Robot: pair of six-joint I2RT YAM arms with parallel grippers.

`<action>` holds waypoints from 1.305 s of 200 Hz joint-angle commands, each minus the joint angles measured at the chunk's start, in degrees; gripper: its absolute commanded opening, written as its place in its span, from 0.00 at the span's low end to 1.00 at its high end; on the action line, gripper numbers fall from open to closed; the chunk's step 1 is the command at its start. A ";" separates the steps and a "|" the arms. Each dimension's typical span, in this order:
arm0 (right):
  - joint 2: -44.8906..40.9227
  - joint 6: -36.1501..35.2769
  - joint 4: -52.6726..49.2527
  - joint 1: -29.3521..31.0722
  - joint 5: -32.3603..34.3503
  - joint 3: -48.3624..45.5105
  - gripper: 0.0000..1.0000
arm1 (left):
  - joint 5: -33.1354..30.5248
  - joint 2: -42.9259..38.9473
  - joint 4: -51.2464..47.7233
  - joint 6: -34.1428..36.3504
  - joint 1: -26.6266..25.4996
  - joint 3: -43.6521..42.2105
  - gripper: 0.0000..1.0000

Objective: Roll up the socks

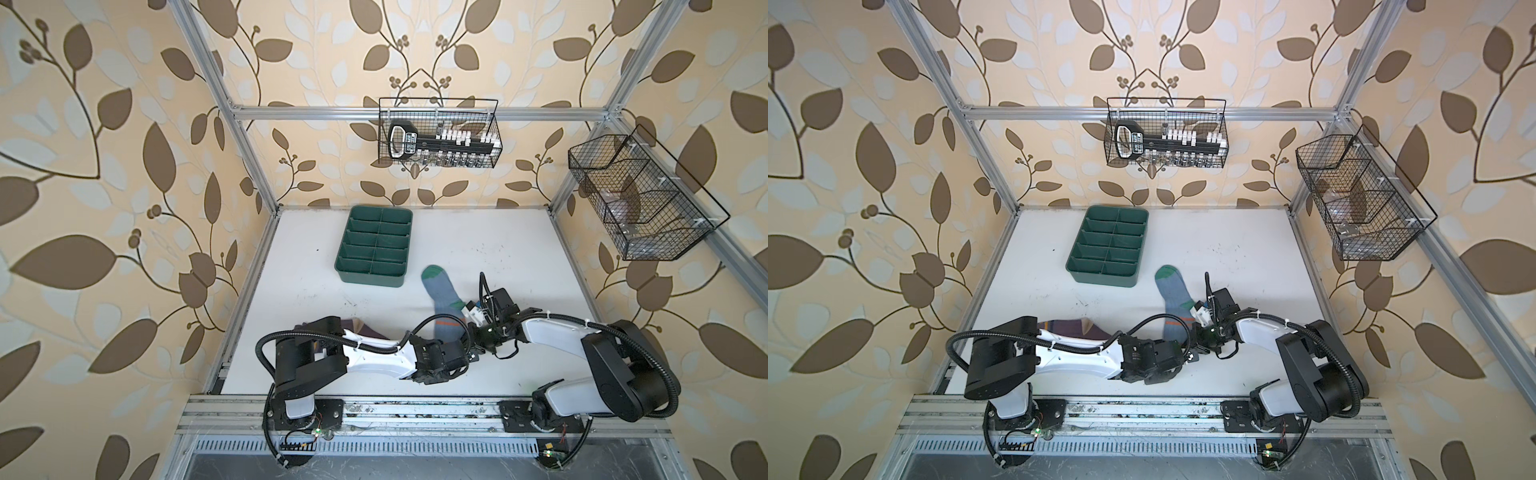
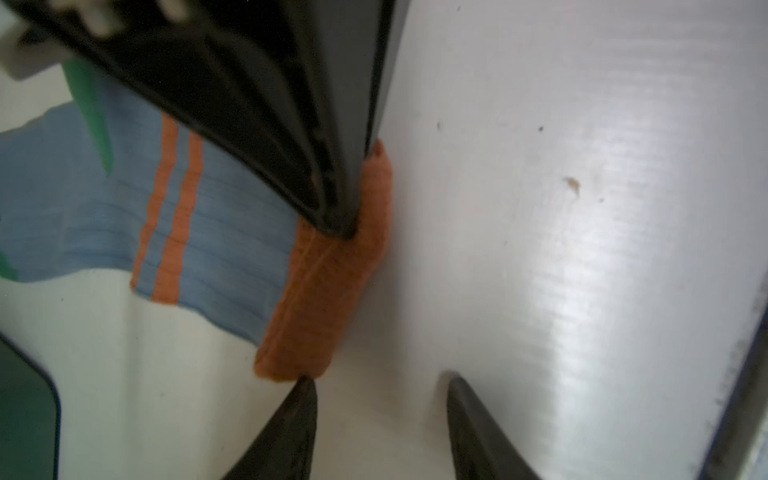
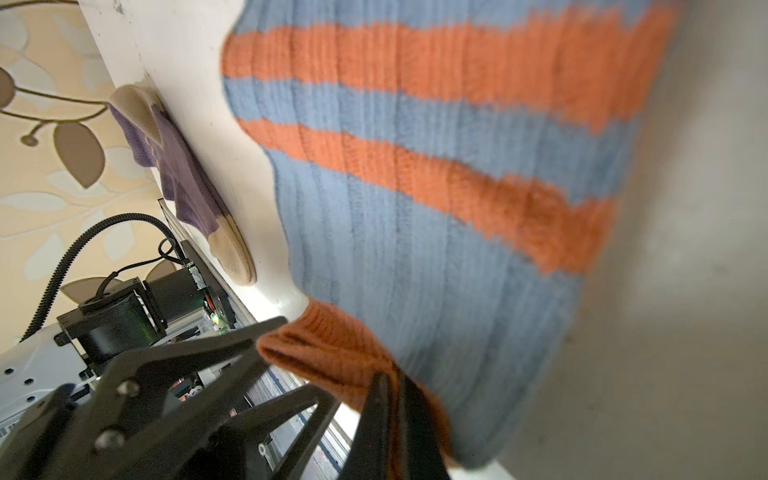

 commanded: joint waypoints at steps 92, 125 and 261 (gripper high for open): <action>3.48 -0.26 -7.68 3.43 4.79 -2.39 0.00 | -6.92 -5.50 0.59 0.56 -0.32 -0.64 0.71; 3.68 -0.11 -7.32 3.24 4.16 -2.21 0.00 | -5.25 -3.79 1.11 0.74 -1.19 0.12 0.72; 2.93 0.05 -6.56 3.09 2.86 -3.33 0.00 | -7.07 -3.53 5.74 -0.72 -0.76 -0.81 0.66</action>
